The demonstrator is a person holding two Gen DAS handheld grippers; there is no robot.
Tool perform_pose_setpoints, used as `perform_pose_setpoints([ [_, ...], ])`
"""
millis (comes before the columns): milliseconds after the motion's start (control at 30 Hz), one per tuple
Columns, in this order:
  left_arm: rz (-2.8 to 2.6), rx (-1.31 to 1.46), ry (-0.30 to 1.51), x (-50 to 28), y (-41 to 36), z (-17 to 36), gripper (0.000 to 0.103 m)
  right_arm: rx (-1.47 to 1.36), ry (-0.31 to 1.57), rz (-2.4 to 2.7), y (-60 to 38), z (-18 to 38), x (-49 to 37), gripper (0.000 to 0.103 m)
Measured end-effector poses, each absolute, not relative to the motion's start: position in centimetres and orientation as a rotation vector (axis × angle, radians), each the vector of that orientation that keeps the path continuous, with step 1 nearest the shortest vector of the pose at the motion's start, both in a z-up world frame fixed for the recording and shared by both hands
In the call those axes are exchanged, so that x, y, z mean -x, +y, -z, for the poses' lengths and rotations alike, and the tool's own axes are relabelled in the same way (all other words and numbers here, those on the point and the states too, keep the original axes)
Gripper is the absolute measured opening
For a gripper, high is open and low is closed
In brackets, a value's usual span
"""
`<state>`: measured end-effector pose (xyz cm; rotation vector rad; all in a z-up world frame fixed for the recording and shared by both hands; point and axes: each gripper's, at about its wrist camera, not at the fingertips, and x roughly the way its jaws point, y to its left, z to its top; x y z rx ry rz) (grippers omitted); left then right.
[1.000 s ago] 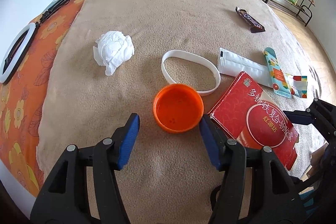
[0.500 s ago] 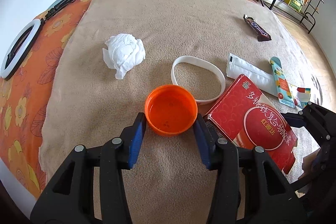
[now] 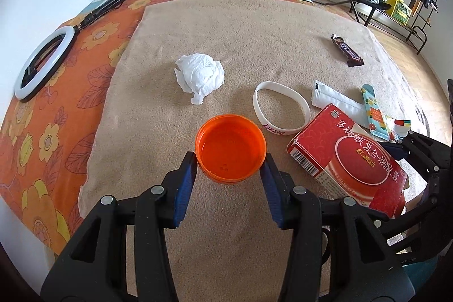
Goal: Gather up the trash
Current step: 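Grasp the orange cap with the left tool while the right tool grasps the red box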
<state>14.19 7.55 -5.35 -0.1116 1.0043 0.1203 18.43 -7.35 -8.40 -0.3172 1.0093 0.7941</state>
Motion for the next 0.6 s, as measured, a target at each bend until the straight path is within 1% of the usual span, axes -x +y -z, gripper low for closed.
perform_pose_setpoints([
  [600, -0.079, 0.08, 0.958, -9.7, 5.7, 3.0, 0.047, 0.263, 0.934, -0.846, -9.8, 4.7, -14.9, 0.083],
])
